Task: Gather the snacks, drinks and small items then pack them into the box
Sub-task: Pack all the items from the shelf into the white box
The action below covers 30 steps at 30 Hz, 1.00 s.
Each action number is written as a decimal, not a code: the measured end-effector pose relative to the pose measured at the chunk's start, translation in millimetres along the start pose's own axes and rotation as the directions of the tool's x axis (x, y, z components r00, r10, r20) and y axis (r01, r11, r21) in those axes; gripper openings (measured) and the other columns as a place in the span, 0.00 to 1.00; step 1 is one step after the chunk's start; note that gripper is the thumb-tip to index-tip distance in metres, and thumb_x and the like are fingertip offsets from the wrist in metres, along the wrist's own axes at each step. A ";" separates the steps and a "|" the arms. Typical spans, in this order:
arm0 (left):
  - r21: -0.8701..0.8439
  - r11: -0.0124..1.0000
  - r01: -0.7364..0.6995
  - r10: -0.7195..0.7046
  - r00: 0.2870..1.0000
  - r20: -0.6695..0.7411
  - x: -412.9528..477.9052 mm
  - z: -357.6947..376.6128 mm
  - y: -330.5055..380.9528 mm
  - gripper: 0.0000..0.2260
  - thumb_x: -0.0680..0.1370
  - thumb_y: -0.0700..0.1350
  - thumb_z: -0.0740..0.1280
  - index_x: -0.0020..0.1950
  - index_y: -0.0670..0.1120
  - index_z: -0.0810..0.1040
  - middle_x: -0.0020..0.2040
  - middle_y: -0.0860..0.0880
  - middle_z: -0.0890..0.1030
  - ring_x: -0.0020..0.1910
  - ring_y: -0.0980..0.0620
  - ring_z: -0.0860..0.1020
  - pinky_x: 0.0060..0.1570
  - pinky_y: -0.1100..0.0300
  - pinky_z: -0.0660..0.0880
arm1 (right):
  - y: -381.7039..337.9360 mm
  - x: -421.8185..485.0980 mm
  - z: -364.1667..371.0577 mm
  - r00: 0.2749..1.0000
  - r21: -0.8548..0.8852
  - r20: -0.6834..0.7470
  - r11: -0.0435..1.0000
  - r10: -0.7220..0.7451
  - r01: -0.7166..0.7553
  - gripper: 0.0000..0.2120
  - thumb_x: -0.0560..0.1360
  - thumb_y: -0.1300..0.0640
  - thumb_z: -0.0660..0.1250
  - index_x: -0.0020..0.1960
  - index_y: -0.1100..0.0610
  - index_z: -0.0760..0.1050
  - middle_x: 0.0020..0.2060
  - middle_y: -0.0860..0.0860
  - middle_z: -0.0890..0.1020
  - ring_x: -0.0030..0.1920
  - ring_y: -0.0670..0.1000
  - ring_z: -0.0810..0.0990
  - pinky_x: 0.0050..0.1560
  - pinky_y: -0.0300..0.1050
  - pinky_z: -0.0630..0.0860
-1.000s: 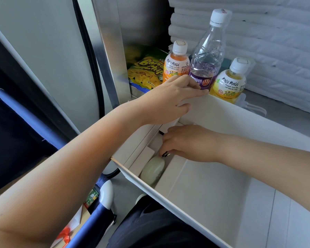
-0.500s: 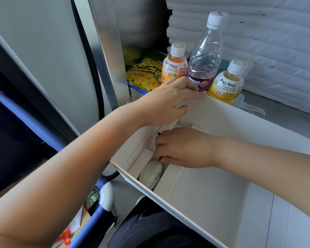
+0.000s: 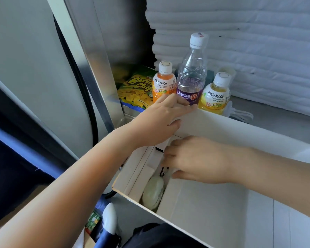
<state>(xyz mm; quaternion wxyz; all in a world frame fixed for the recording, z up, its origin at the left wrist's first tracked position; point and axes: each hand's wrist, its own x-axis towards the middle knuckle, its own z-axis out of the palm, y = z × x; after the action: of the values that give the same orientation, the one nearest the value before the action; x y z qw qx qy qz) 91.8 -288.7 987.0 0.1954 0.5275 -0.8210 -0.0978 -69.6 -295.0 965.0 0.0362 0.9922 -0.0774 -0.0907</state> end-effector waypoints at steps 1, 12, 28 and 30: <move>0.004 1.000 -0.004 0.004 1.000 0.003 0.4 0.0 -0.3 0.22 0.79 0.39 0.59 0.73 0.52 0.66 0.65 0.51 0.68 0.66 0.52 0.61 0.64 0.71 0.51 | 2.3 -11.7 -6.4 0.998 0.005 -0.014 0.998 0.069 -0.069 0.19 0.78 0.43 0.51 0.61 0.51 0.71 0.54 0.49 0.74 0.55 0.52 0.72 0.50 0.50 0.72; 0.032 0.999 -0.029 0.027 0.999 0.038 4.9 3.8 -5.9 0.23 0.80 0.45 0.59 0.75 0.53 0.61 0.65 0.52 0.65 0.66 0.53 0.59 0.67 0.59 0.59 | 17.6 -84.3 -6.9 0.740 0.046 -0.411 0.822 0.533 -0.567 0.19 0.74 0.58 0.67 0.64 0.60 0.73 0.56 0.55 0.76 0.55 0.57 0.76 0.57 0.52 0.74; -0.140 0.975 -0.172 0.163 0.984 -0.073 -22.3 -4.0 -25.6 0.18 0.80 0.44 0.60 0.70 0.51 0.70 0.68 0.57 0.68 0.68 0.61 0.62 0.66 0.69 0.60 | 24.6 -82.4 -2.4 0.707 -0.003 -0.559 0.851 0.433 -0.525 0.16 0.70 0.70 0.69 0.56 0.61 0.80 0.48 0.53 0.82 0.45 0.57 0.80 0.53 0.45 0.71; -0.141 0.975 -0.172 0.152 0.978 -0.145 -31.0 -8.2 -34.0 0.15 0.80 0.42 0.60 0.67 0.49 0.74 0.65 0.56 0.72 0.65 0.60 0.67 0.63 0.67 0.65 | 25.8 -82.9 -1.1 0.707 -0.004 -0.563 0.854 0.428 -0.520 0.15 0.71 0.67 0.66 0.57 0.60 0.80 0.48 0.53 0.82 0.45 0.56 0.79 0.53 0.44 0.71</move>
<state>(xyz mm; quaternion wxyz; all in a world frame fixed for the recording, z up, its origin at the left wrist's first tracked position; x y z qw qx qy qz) 134.8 -274.7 975.2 0.2969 0.4476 -0.8365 -0.1087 -153.8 -307.0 982.7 0.1595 0.9158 -0.3093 0.2006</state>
